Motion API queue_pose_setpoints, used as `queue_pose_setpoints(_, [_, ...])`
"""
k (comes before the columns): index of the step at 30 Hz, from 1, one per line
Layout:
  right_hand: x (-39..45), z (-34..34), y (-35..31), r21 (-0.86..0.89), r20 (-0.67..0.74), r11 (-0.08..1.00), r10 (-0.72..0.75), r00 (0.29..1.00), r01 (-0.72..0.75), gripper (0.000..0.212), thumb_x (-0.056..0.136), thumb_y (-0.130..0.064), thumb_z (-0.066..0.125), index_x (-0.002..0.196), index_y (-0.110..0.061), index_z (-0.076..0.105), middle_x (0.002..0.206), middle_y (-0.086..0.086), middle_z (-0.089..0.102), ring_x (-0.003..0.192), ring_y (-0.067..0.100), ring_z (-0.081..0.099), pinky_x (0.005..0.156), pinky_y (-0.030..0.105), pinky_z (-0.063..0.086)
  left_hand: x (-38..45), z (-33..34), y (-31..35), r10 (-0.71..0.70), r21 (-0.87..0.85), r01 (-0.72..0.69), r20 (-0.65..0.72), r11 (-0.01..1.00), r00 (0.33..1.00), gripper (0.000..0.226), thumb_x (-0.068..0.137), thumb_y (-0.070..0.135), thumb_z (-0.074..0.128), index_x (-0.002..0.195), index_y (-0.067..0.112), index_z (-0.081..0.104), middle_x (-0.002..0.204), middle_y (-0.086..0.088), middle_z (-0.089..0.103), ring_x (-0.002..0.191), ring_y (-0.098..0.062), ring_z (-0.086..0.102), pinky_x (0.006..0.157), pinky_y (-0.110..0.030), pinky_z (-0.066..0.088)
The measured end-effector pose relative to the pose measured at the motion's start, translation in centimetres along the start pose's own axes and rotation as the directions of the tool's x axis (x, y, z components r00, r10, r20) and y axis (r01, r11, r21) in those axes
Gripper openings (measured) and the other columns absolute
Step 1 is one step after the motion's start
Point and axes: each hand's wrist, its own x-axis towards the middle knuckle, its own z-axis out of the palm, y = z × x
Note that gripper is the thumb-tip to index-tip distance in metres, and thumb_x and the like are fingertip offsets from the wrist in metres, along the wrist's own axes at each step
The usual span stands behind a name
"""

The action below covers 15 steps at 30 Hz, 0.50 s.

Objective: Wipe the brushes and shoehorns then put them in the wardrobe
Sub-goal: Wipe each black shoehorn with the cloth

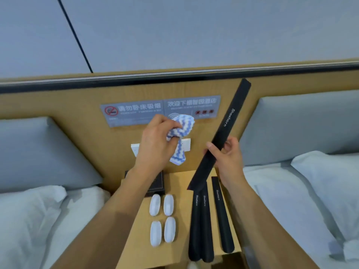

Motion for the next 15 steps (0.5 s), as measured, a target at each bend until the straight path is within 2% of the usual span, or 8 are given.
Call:
queue_pose_setpoints(3, [-0.4,1.8,-3.3,-0.044,0.09,0.992,-0.112,0.99,0.117,0.036,0.081,-0.025,0.081,0.103,-0.035,0.055,0.104,-0.008,0.073,0.1,0.01,0.069,0.078,0.024,0.055,1.1,-2.5,1.7,0.041,-0.02,-0.043,-0.078,0.999,0.996,0.025,0.08,0.003,0.071,0.103,0.013,0.073,0.103,-0.001,0.058,0.09,-0.009,0.055,0.075,-0.004,0.035])
queue_pose_setpoints(7, [-0.9,4.1,-7.5,-0.046,0.208,0.974,-0.207,0.956,0.221,0.036,0.085,-0.02,0.078,0.108,-0.03,0.052,0.098,-0.005,0.076,0.086,0.01,0.073,0.063,0.016,0.053,2.3,-5.5,3.9,0.083,-0.051,-0.094,-0.191,0.994,0.978,0.024,0.083,0.008,0.071,0.105,0.019,0.072,0.106,0.004,0.058,0.094,-0.005,0.056,0.077,-0.011,0.042])
queue_pose_setpoints(9, [-1.1,5.4,-9.6,-0.048,0.269,0.962,-0.246,0.931,0.268,0.035,0.086,-0.021,0.077,0.108,-0.031,0.052,0.095,-0.008,0.077,0.082,0.008,0.074,0.06,0.013,0.053,2.9,-7.0,5.0,0.122,-0.036,-0.135,-0.242,0.99,0.963,0.024,0.083,0.007,0.071,0.105,0.018,0.072,0.106,0.003,0.058,0.093,-0.004,0.055,0.077,-0.008,0.041])
queue_pose_setpoints(12, [-1.3,7.2,-11.9,-0.057,0.357,0.941,-0.294,0.886,0.335,0.033,0.09,-0.02,0.072,0.112,-0.038,0.056,0.1,-0.006,0.076,0.089,0.012,0.074,0.067,0.023,0.058,3.8,-9.1,6.3,0.19,0.033,-0.189,-0.307,0.981,0.933,0.025,0.083,0.006,0.071,0.106,0.015,0.072,0.105,0.001,0.058,0.091,-0.006,0.055,0.076,-0.006,0.039])
queue_pose_setpoints(15, [-1.0,9.1,-13.7,-0.044,0.416,0.909,-0.361,0.835,0.415,0.034,0.096,-0.01,0.061,0.122,-0.032,0.061,0.11,-0.009,0.073,0.104,0.011,0.069,0.085,0.03,0.055,4.8,-10.8,7.1,0.247,0.117,-0.22,-0.345,0.968,0.905,0.028,0.083,0.001,0.069,0.11,0.01,0.072,0.107,-0.004,0.059,0.096,-0.017,0.058,0.078,-0.019,0.046])
